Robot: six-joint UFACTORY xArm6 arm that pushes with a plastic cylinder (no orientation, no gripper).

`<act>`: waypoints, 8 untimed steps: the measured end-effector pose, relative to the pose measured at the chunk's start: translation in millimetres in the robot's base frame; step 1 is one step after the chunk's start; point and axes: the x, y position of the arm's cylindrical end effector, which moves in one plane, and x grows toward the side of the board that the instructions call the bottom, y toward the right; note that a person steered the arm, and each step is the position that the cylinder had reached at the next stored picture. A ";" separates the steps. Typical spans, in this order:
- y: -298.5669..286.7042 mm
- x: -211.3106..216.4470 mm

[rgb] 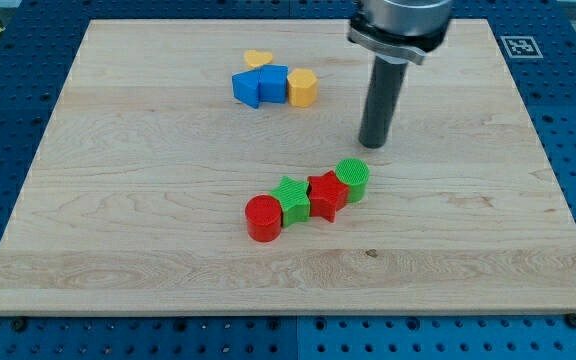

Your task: Slide blue triangle towards top left

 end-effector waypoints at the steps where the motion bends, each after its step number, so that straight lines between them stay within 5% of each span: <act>1: -15.1 -3.3; 3: -137.9 -34.7; 6: -110.1 -77.9; 8: -147.8 -85.9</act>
